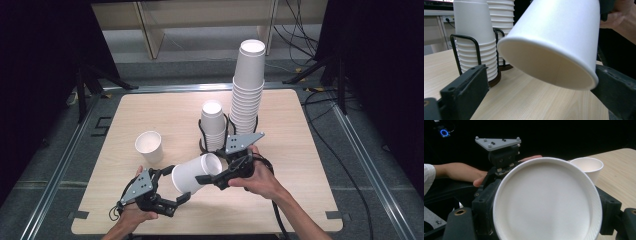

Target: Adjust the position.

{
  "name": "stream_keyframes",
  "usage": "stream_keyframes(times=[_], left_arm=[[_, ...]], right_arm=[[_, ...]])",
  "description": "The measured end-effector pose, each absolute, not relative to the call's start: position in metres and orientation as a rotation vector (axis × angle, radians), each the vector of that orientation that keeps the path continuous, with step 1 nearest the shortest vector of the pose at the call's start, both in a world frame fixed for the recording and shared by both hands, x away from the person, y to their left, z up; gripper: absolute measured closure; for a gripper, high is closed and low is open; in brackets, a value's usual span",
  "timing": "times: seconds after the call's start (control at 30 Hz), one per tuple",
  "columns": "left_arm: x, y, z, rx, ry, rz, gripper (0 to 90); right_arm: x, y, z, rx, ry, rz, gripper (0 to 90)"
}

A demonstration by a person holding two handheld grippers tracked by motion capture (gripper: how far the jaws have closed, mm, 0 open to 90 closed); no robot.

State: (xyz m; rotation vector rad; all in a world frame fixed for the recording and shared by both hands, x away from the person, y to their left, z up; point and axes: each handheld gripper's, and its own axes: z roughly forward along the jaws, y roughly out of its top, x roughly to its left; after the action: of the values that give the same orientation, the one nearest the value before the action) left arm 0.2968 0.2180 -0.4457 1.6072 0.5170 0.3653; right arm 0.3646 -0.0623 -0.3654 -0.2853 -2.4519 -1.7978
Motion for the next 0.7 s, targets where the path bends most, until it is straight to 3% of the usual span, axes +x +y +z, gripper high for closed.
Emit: stream_keyframes(times=[0.53, 0.7], left_arm=[[0.291, 0.216, -0.444, 1.599, 0.424, 0.359, 0.1], [0.289, 0.216, -0.440, 1.612, 0.405, 0.345, 5.7]], right_arm=[[0.356, -0.047, -0.372, -0.231, -2.418, -1.751, 23.7], [0.357, -0.047, -0.373, -0.220, -2.407, -1.761, 23.9]])
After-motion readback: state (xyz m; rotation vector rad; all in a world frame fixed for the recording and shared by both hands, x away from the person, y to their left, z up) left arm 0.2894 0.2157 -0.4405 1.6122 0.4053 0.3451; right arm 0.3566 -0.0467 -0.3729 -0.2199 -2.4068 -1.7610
